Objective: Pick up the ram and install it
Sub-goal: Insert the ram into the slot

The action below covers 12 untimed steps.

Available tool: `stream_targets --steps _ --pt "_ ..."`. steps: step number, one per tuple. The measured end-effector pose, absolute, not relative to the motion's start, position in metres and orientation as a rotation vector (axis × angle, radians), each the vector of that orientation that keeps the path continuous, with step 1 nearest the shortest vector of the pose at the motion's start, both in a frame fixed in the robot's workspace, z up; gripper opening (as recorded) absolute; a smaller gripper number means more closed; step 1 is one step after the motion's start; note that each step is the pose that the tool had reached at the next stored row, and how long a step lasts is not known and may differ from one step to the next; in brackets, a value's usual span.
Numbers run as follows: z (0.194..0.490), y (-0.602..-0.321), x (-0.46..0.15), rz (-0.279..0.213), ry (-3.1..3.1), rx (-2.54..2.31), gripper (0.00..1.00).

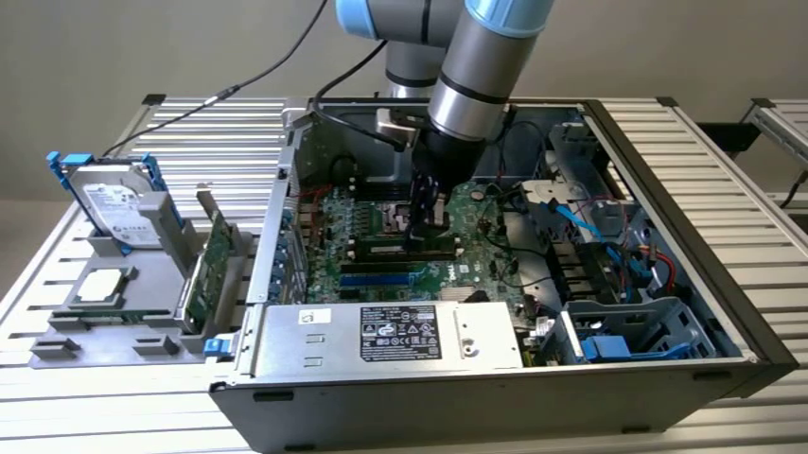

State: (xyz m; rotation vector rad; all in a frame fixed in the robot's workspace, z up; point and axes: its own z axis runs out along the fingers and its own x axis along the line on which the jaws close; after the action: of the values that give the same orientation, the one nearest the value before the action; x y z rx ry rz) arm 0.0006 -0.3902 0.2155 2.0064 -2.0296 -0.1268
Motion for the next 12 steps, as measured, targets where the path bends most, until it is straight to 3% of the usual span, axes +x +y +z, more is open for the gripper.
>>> stream_targets --steps 12 --pt "0.2147 -0.3886 0.0006 -0.119 -2.025 2.0 0.14"
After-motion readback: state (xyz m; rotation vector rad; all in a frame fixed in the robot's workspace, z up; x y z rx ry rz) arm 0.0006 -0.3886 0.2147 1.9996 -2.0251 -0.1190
